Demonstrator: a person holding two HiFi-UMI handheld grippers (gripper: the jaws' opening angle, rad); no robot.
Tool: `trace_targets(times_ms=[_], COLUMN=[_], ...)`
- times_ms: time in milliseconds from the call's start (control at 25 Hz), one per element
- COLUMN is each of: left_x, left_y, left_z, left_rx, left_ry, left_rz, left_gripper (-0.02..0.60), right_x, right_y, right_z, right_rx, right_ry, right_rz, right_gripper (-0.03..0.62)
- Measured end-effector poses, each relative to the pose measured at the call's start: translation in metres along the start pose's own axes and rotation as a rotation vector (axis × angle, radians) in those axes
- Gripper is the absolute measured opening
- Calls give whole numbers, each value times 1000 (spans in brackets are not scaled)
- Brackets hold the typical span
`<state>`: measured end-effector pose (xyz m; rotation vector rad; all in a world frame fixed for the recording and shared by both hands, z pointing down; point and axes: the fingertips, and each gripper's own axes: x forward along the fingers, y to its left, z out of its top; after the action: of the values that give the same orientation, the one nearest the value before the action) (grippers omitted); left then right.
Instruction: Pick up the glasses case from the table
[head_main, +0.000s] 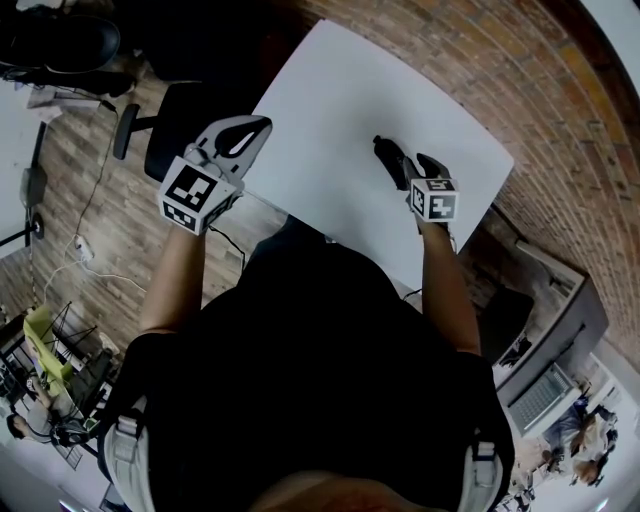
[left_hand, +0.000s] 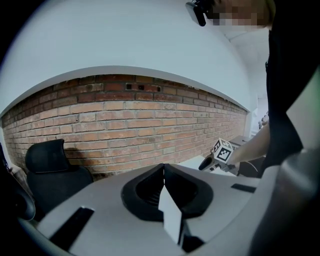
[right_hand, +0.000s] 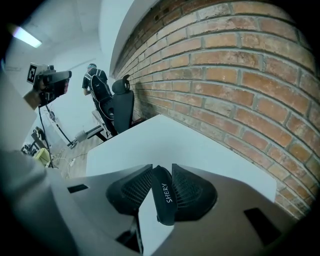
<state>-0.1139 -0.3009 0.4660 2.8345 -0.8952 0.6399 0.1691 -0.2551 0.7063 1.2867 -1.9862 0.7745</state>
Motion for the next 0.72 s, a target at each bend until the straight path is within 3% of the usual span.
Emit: trace_targets(times_ms=[720], left_x=[24], left_y=[20], left_z=[-15], left_rx=[-31], left_ry=[41], left_rz=[-1], left_gripper=[11], right_x=[45], right_y=[-1], right_z=[-33], right_rx=[3], right_ry=[140], right_rz=[71], right_gripper=[229])
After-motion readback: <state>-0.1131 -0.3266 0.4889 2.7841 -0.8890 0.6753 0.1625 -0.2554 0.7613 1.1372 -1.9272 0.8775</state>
